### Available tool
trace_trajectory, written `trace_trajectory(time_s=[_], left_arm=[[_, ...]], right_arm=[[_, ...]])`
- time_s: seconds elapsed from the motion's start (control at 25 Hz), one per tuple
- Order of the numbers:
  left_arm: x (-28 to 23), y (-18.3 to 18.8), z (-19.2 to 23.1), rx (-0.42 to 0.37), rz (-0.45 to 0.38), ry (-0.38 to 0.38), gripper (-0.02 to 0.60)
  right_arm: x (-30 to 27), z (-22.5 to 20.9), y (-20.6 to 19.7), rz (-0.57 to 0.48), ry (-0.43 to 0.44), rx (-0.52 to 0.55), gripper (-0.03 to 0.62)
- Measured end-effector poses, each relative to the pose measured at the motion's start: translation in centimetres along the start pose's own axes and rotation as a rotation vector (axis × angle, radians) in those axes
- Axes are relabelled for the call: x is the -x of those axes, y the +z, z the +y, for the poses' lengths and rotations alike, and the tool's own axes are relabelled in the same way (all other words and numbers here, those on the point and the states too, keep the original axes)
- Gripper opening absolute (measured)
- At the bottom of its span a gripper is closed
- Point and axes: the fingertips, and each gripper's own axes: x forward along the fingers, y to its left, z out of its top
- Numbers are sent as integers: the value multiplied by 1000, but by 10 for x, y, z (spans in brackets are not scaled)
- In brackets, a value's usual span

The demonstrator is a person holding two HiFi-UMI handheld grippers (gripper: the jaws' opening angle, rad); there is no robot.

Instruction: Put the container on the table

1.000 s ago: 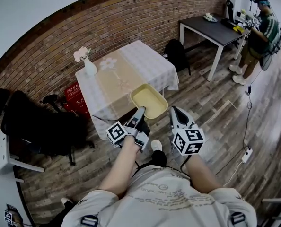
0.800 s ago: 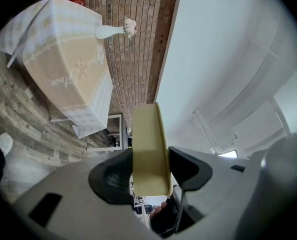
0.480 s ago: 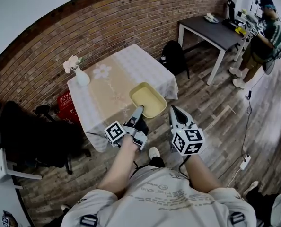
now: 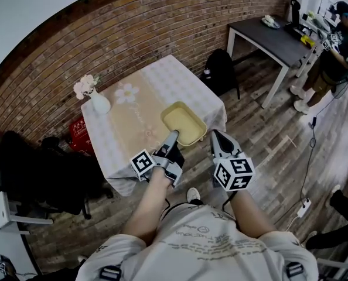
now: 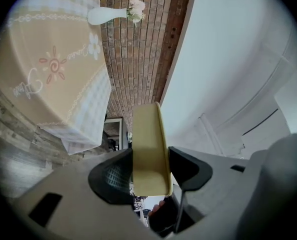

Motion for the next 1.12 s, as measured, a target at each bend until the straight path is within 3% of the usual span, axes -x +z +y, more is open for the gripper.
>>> trace_trajectory(time_s=[0.8, 1.12], left_arm=[[-114, 109, 53, 36, -24, 7, 232], [-129, 121, 68, 52, -10, 27, 232]], right_arm=[[-160, -45, 20, 53, 16, 42, 2], [-181, -57, 15, 58, 2, 21, 2]])
